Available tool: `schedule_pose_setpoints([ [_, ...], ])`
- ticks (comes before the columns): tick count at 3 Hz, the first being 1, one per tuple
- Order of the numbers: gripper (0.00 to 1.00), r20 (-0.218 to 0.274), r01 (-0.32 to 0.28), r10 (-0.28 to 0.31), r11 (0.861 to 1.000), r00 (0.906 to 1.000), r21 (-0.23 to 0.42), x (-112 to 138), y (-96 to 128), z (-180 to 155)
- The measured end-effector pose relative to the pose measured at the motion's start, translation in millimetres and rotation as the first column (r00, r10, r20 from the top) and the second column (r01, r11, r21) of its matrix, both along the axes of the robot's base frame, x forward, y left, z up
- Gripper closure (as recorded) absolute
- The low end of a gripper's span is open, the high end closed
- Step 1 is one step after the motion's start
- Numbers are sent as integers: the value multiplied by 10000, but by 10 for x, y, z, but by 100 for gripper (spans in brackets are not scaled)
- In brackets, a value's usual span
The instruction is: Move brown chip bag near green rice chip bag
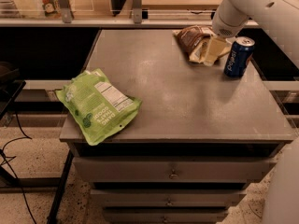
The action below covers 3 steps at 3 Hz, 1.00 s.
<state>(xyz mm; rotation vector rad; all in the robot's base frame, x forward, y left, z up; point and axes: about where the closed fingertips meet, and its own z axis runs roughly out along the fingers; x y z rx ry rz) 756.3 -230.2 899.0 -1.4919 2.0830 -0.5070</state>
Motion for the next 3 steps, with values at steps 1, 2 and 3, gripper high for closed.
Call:
schedule_pose_setpoints([
  [1, 0, 47, -163, 161, 9994, 9999, 315, 108, 111, -108],
  [2, 0, 21, -332, 331, 9979, 9994, 562, 183, 207, -198],
  [3, 12, -92, -442, 451, 9956, 9989, 829, 228, 266, -289],
])
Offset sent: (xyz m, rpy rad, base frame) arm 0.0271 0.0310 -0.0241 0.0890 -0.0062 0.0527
